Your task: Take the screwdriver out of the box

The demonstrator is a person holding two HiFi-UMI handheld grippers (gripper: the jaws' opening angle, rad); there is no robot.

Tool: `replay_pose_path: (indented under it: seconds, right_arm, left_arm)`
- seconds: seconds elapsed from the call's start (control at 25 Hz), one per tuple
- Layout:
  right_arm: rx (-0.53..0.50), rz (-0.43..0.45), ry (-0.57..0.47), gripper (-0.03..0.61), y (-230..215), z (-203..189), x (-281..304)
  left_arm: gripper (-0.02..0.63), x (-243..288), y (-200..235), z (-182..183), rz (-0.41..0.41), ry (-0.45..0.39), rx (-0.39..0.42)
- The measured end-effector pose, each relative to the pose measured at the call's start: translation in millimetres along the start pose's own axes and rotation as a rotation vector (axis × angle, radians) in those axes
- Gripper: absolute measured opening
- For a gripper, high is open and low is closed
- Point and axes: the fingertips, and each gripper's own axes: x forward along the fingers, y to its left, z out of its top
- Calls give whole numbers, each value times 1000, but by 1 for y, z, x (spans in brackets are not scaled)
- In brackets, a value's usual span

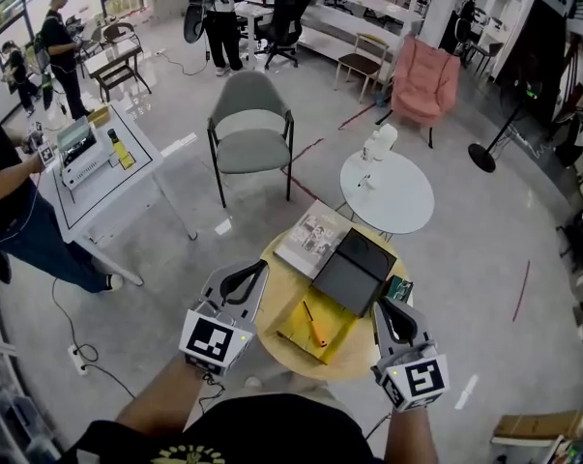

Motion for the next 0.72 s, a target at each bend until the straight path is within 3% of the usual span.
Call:
replay_pose_path:
  seconds: [0.72]
  right_arm:
    - [13,36,86,120,-22,-43,38]
  left_arm:
    - [12,35,-9,-16,3,36,-20]
